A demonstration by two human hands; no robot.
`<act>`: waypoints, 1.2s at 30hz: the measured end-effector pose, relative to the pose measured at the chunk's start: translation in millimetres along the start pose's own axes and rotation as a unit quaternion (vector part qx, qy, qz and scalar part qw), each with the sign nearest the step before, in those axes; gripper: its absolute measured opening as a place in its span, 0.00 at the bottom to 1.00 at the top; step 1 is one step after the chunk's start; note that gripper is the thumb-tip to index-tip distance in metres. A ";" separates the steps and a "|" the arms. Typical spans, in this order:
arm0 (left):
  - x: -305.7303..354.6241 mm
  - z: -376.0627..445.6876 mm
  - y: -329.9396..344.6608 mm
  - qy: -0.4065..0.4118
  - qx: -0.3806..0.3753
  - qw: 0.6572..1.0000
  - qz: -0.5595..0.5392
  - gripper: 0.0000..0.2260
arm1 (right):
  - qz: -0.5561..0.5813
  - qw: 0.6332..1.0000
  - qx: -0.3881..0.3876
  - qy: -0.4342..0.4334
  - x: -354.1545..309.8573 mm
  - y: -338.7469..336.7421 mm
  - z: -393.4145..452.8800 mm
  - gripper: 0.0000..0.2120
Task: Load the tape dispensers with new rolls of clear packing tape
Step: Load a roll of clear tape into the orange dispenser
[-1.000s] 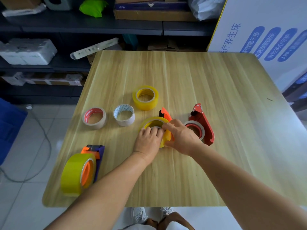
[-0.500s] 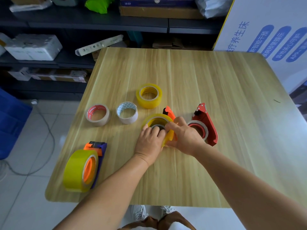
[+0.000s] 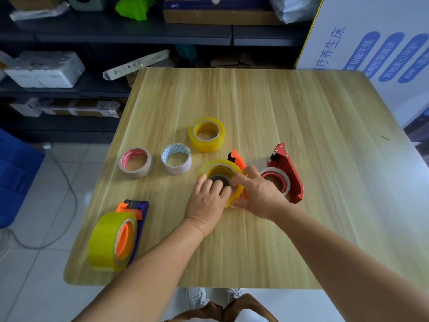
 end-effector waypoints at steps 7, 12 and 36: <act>-6.9 -9.1 0.7 0.062 -0.060 0.994 -0.069 0.20 | -0.020 1.000 0.004 0.001 -1.2 6.3 6.4 0.22; -26.7 -3.5 -12.5 -0.058 -0.078 0.967 -0.237 0.29 | -0.019 1.000 0.014 -0.012 0.7 3.4 1.9 0.23; -60.9 7.1 34.2 -0.251 -0.310 0.833 -0.383 0.59 | -0.044 0.999 -0.012 0.009 3.9 5.6 34.0 0.40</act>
Point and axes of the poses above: each hand's wrist, its own z-axis towards the middle knuckle, its own y-axis out of the palm, x = y × z, the point moved 7 cm from there along z, towards the middle knuckle, and after that the axes turned 3 degrees about z, right-handed, at the moved point
